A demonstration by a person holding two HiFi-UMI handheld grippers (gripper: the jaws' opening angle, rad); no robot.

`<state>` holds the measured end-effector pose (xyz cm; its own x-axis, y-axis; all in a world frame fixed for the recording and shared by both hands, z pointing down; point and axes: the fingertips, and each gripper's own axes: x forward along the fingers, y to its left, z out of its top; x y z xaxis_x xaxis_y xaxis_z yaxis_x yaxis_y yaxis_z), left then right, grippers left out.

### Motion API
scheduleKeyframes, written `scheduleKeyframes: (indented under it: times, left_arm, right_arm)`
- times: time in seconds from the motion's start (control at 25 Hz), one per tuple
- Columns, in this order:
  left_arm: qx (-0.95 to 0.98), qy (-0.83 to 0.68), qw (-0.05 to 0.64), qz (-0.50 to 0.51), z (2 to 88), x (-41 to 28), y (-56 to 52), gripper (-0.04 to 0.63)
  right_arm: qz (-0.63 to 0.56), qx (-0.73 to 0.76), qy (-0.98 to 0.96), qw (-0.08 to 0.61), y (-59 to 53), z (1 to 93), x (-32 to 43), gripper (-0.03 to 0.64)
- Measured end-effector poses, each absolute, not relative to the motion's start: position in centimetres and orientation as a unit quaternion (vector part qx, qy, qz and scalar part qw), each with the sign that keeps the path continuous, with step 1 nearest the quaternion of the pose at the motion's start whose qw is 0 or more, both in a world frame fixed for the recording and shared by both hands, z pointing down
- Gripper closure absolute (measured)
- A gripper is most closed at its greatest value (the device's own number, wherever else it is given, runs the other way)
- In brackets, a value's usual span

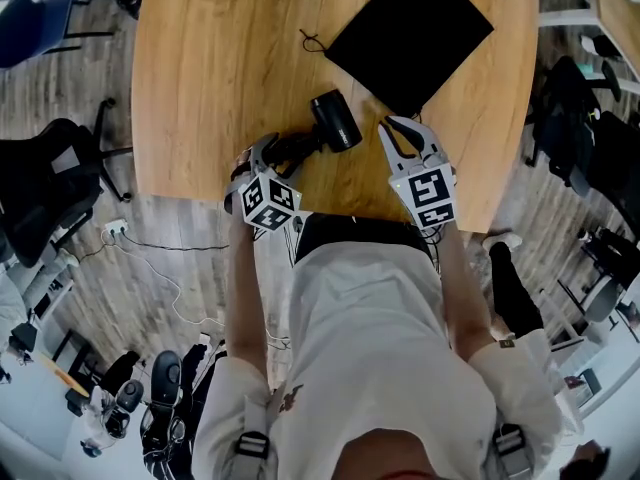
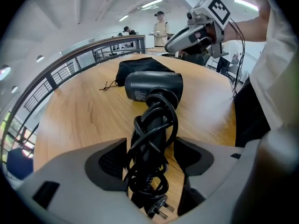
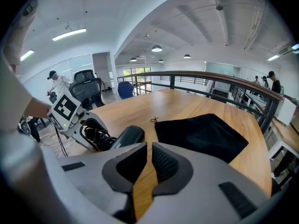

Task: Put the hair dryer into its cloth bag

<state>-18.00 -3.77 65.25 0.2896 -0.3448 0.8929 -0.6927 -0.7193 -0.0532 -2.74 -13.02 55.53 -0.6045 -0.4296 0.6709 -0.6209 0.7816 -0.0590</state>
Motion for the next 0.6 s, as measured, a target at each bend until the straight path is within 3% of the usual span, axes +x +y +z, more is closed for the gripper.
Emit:
scheduleKeyframes:
  times: [0.28, 0.6]
  left_arm:
    - [0.795, -0.312, 0.184, 0.486, 65.6, -17.7, -3.9, 0.284]
    - [0.804, -0.297, 0.183, 0.481, 65.7, -17.6, -3.8, 0.336]
  right_arm:
    - [0.143, 0.301, -0.875, 0.351, -13.9, 57.2, -2.4, 0.594]
    - [0.141, 0.305, -0.867, 0.367, -14.9, 58.9, -1.8, 0.594]
